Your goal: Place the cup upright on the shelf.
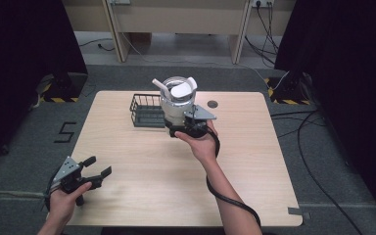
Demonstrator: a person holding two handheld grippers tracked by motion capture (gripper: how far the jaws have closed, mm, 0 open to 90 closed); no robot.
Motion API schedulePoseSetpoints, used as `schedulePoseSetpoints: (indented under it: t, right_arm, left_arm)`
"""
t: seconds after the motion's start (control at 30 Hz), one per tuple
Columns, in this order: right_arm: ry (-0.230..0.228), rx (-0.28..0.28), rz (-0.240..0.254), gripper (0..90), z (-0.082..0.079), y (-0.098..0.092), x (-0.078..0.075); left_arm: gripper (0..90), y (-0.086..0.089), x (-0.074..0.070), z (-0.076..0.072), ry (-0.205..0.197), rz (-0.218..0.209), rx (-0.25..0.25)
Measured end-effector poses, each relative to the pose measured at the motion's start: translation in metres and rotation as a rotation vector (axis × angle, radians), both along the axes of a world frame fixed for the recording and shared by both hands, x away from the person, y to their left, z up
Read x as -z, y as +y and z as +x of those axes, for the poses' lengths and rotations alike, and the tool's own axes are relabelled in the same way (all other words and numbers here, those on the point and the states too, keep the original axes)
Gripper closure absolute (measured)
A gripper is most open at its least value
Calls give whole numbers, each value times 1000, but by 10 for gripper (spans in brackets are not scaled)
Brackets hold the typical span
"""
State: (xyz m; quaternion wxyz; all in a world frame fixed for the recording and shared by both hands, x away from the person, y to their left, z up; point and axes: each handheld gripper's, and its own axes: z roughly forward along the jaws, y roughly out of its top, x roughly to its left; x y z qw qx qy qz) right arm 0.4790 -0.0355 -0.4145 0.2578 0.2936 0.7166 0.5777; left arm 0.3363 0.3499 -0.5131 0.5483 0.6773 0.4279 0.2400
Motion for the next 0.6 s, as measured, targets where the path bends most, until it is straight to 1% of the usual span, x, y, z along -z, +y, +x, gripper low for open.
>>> schedulePoseSetpoints:
  t: [0.4, 0.6]
  right_arm:
    - [-7, 21, -7, 118, 17, 4, -9]
    - [-10, 30, -2, 118, 24, 6, -13]
  left_arm:
    - [150, 0, 0, 0, 0, -4, -1]
    - [150, 0, 0, 0, 1, -3, -1]
